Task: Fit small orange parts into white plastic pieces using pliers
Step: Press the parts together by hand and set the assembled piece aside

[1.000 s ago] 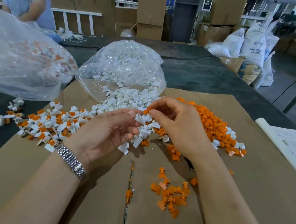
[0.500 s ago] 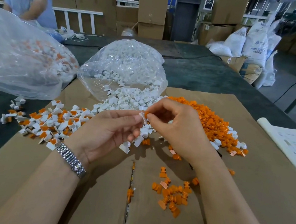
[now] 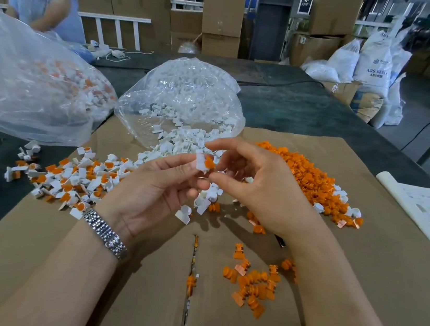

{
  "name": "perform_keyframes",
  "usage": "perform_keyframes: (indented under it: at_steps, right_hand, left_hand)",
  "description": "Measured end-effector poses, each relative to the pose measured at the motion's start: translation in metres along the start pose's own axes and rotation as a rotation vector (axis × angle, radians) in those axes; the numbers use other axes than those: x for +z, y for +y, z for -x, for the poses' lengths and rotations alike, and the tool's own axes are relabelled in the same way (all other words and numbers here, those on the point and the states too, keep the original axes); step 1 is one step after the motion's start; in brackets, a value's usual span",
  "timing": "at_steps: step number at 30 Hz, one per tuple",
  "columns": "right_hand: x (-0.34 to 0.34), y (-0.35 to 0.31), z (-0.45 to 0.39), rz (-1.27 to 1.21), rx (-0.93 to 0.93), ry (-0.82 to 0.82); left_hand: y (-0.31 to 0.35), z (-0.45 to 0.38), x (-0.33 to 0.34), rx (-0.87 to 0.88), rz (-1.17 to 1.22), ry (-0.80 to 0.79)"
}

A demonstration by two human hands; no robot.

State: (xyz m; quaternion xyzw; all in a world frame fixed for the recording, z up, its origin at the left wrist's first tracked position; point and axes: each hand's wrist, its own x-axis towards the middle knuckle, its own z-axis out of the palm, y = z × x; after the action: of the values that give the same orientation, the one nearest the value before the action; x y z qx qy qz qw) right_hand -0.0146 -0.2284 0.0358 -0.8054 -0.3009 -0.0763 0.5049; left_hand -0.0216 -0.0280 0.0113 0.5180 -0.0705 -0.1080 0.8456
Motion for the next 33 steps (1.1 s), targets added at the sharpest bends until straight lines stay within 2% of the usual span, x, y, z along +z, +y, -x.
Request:
perform_keyframes:
  at_steps: [15, 33]
  right_hand:
    - [0.0040, 0.0025, -0.0011, -0.028, -0.056, 0.068]
    - [0.0022, 0.0023, -0.0004, 0.032, -0.040, 0.046]
  left_hand:
    - [-0.0001, 0.0021, 0.0001, 0.041, -0.058, 0.002]
    - [0.0011, 0.0016, -0.0032, 0.024, -0.034, 0.012]
